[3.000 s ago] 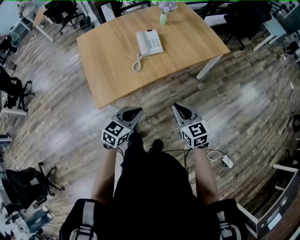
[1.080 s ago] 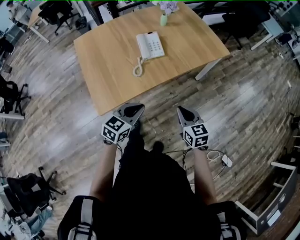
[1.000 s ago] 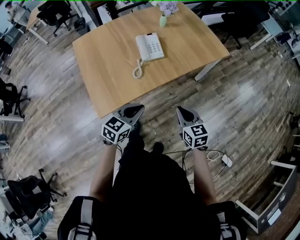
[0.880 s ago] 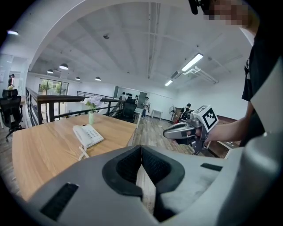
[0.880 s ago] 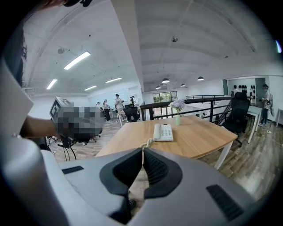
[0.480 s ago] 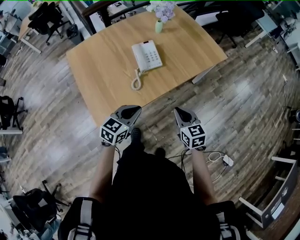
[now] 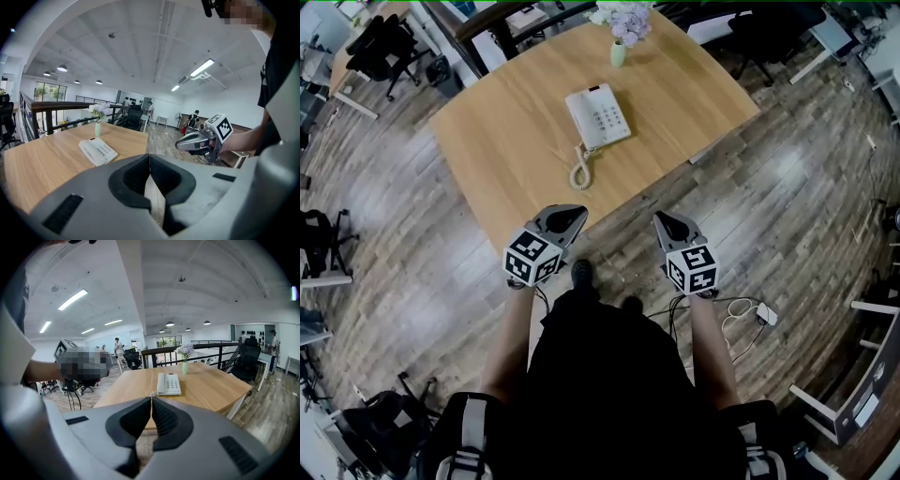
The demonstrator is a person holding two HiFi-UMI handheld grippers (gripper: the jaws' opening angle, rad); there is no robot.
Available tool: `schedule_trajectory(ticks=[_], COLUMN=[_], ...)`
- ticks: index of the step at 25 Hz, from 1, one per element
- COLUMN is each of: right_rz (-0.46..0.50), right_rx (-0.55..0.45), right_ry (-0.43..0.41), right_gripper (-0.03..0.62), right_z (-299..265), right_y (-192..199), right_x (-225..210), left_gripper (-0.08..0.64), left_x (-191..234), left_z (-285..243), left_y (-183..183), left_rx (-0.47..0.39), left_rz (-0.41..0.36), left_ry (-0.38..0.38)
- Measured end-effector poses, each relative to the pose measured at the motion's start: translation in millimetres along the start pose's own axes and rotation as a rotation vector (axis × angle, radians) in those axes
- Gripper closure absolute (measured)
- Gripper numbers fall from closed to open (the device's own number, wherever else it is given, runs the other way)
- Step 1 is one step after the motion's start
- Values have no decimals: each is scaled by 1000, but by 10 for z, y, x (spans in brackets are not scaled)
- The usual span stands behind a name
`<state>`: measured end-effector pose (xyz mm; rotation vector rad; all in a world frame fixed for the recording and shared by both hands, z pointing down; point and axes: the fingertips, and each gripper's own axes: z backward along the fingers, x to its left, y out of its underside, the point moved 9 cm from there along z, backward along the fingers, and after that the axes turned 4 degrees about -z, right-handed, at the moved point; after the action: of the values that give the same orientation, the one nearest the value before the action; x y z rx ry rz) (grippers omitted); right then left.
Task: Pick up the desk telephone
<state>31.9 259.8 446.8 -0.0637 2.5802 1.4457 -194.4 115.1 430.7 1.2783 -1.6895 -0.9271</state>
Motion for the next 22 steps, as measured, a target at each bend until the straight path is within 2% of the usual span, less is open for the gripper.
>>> schedule_trajectory(ticks=[10, 22], right_rz=[-3, 3], right_rx=[17, 41], right_ry=[12, 4], right_gripper=[566, 566], right_z=[-338, -924], right_y=[-144, -354], right_x=[91, 386], left_gripper=[538, 538], left_x=[370, 1005], left_z=[74, 366], left_y=[31, 135], left_rx=[11, 4], left_rz=[4, 39], left_ry=[6, -20])
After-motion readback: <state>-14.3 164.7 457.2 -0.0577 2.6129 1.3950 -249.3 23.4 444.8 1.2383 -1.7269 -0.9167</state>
